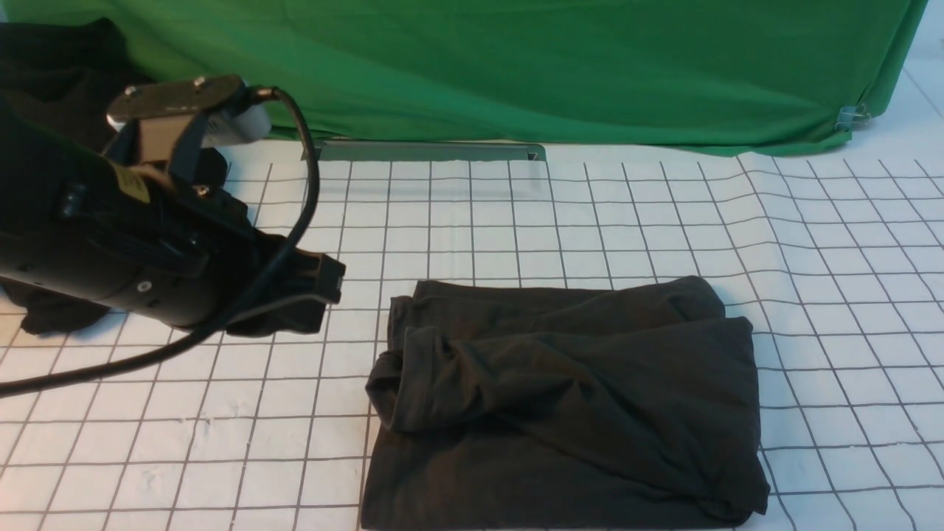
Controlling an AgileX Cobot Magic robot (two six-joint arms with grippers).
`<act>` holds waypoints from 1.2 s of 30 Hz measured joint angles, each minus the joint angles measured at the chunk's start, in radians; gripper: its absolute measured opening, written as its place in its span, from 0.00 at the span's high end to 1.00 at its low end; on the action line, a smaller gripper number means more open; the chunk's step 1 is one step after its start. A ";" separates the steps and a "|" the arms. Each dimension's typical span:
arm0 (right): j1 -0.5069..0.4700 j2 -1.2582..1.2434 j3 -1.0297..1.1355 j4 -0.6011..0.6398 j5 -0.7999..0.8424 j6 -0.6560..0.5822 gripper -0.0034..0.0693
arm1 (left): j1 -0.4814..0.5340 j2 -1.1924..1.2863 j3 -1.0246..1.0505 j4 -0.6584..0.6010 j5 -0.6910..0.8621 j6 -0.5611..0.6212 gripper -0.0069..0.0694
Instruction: Fold a long-sleeved shirt over a white checkered tablecloth.
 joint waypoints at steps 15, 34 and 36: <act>-0.020 -0.001 0.033 -0.058 -0.076 0.000 0.76 | 0.000 -0.344 0.053 0.001 -0.083 0.029 0.92; -0.020 -0.001 0.033 -0.058 -0.083 0.000 0.70 | 0.000 -1.094 0.746 -0.060 -0.644 0.063 0.91; -0.020 -0.001 0.033 -0.058 -0.083 0.000 0.70 | 0.000 -1.101 0.769 -0.060 -0.647 0.063 0.91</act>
